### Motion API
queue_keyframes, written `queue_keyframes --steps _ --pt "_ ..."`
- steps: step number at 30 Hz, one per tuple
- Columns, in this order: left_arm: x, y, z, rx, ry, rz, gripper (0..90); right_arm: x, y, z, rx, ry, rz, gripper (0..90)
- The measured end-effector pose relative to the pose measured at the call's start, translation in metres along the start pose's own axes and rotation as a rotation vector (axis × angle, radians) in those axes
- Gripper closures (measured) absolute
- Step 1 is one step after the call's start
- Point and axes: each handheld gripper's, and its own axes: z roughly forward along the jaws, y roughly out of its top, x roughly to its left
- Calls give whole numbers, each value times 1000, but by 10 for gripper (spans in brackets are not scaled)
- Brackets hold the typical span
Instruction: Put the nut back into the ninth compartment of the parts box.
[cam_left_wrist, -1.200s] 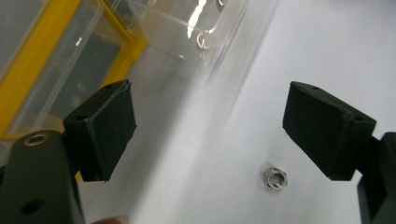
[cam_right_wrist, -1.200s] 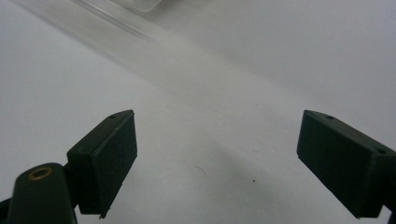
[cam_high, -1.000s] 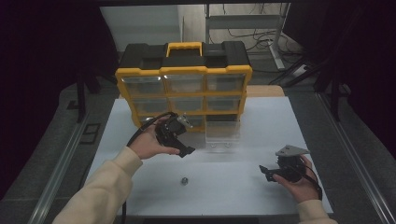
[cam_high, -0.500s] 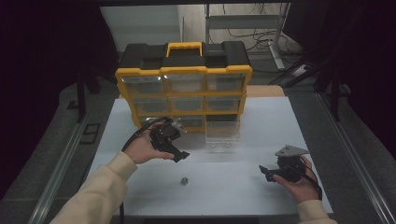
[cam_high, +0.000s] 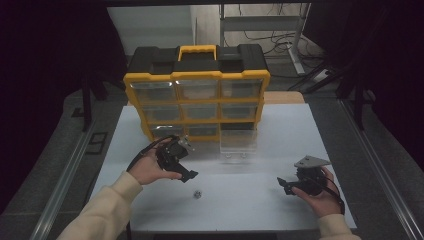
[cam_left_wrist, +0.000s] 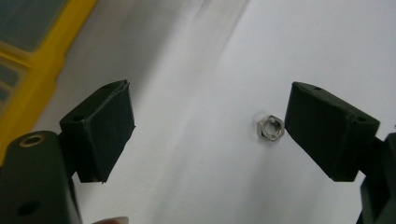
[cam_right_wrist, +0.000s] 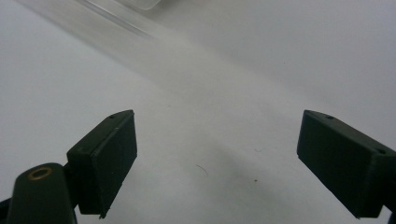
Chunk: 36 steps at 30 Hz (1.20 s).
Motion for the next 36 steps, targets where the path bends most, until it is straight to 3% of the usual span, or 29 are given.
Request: queue_keyframes --steps 5,14,23,36 --pt "-5 -6 7 8 -1 -17 151 0 0 1 2 1 -6 129" --pt "-18 -9 20 47 -15 11 137 0 0 0 -1 2 0 129" --pt "-28 -12 34 77 -38 8 139 0 0 0 0 3 1 128" --pt "-39 -14 55 131 -39 -1 163 0 0 1 2 2 -3 128"
